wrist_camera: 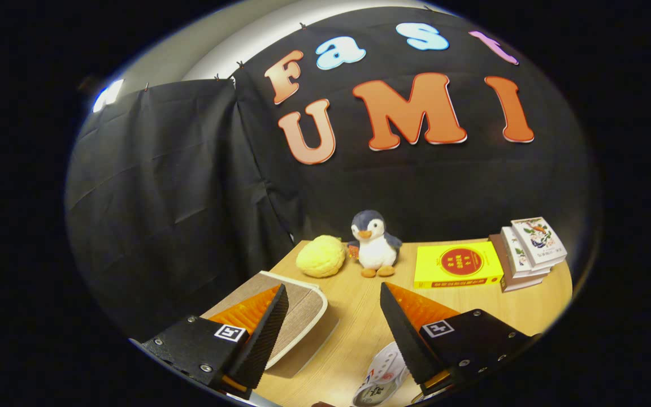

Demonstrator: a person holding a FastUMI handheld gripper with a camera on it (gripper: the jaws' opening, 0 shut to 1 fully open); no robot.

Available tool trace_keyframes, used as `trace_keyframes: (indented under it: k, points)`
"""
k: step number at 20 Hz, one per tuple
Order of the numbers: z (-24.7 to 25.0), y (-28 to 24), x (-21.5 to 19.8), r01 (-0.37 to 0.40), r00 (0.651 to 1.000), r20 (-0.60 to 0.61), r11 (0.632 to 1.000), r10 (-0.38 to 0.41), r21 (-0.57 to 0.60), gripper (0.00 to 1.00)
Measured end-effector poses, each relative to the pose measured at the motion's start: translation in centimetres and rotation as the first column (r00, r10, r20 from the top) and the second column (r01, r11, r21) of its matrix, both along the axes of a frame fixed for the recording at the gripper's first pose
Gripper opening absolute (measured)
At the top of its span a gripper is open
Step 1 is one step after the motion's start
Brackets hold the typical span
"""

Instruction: Open the storage box then place both shoes into the box .Put the left shoe in first, then the right shoe, with the right side of both shoes facing outward in a uniform manner.

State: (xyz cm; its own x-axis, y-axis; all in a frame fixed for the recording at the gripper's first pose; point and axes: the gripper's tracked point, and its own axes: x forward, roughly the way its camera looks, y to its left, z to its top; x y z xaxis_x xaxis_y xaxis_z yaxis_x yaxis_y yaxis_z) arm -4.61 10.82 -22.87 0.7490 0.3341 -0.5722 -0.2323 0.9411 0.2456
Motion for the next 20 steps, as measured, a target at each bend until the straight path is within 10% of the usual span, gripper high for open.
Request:
trace_keyframes:
  k: [20]
  points:
    - [-13.0,10.2,-5.6,0.077,0.811,-0.562,0.923,0.162,0.378,0.97]
